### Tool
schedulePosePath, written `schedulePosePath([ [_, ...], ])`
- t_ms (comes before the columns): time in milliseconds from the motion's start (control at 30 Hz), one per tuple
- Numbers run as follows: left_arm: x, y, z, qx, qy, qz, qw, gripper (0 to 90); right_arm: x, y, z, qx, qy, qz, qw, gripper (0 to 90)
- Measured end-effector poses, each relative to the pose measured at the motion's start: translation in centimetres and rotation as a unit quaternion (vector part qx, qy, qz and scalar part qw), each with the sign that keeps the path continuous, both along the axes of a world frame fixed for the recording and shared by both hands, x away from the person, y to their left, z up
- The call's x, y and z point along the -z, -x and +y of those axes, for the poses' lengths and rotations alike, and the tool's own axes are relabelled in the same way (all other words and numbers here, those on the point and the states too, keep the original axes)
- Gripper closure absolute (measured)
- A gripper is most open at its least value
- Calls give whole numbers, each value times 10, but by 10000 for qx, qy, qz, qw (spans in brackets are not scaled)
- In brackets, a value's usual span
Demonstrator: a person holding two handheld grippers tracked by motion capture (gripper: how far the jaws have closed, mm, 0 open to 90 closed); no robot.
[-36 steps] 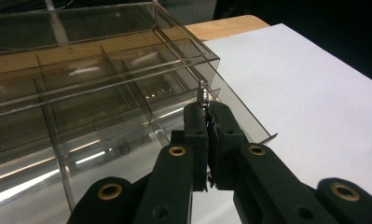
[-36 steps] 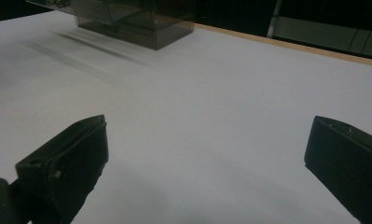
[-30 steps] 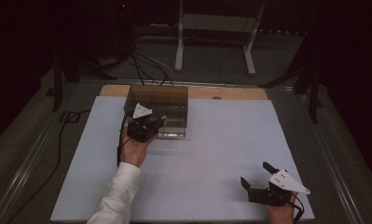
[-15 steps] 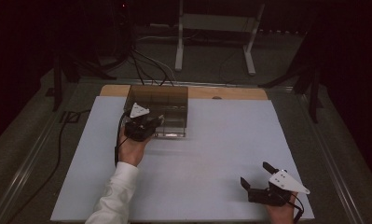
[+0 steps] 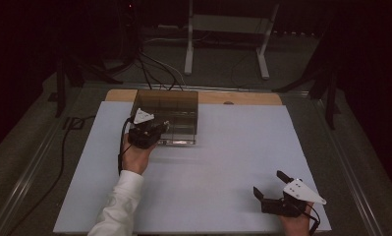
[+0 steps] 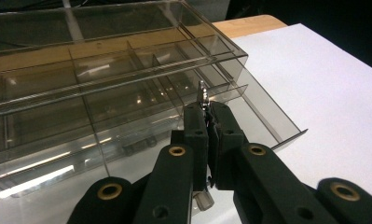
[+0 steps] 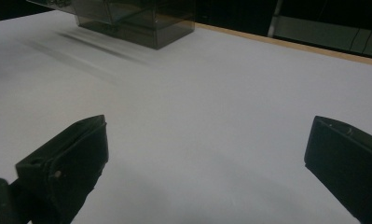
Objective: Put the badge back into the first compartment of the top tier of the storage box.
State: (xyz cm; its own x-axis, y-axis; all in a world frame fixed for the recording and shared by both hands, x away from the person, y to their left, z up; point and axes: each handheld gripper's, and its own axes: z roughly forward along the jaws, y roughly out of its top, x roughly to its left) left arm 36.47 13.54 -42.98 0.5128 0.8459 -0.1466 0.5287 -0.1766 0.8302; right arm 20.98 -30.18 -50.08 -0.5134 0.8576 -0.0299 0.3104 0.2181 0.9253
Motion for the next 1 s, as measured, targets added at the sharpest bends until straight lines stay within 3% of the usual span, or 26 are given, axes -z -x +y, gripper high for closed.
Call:
schedulePosePath([
  [1000, 3, -5, 18, -237, -35, 11, 9997, 883, 0, 0, 0, 21, -1, 5, 10000, 0],
])
